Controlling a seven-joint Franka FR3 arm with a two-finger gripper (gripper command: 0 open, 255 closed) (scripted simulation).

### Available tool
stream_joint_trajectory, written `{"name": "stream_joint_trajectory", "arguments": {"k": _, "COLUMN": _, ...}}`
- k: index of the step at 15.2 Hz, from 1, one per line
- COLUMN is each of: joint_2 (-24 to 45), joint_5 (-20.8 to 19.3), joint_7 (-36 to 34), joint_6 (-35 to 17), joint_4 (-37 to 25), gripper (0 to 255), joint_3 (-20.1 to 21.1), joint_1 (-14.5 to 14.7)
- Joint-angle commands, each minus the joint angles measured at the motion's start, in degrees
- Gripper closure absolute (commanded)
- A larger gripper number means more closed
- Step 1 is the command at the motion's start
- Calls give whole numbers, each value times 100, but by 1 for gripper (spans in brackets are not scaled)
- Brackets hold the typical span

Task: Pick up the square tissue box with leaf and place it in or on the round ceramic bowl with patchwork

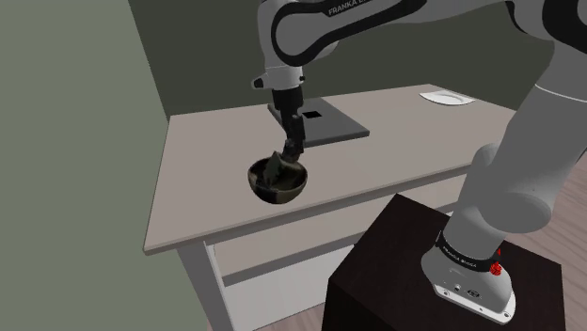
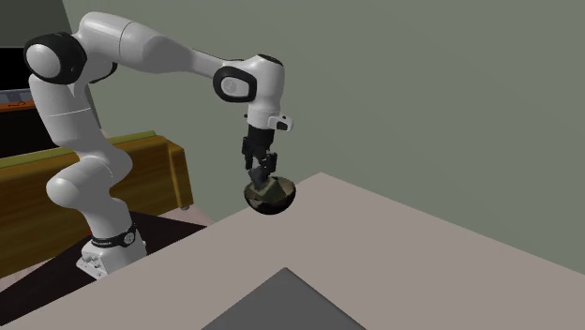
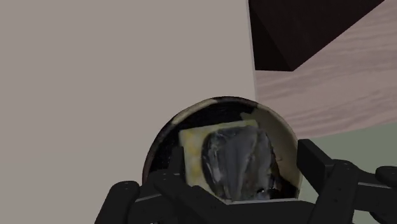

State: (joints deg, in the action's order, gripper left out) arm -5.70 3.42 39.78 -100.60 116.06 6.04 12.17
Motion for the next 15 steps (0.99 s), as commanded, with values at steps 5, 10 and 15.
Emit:
{"name": "stream_joint_trajectory", "arguments": {"k": 5, "joint_2": 23, "joint_5": -11, "joint_7": -3, "joint_6": 392, "joint_4": -409, "gripper": 0, "joint_3": -12, "joint_1": -10}}
{"name": "stream_joint_trajectory", "arguments": {"k": 10, "joint_2": 75, "joint_5": -21, "joint_7": -10, "joint_6": 738, "joint_4": -807, "gripper": 0, "joint_3": -20, "joint_1": -17}}
{"name": "stream_joint_trajectory", "arguments": {"k": 15, "joint_2": 75, "joint_5": -21, "joint_7": -10, "joint_6": 738, "joint_4": -807, "gripper": 0, "joint_3": -20, "joint_1": -17}}
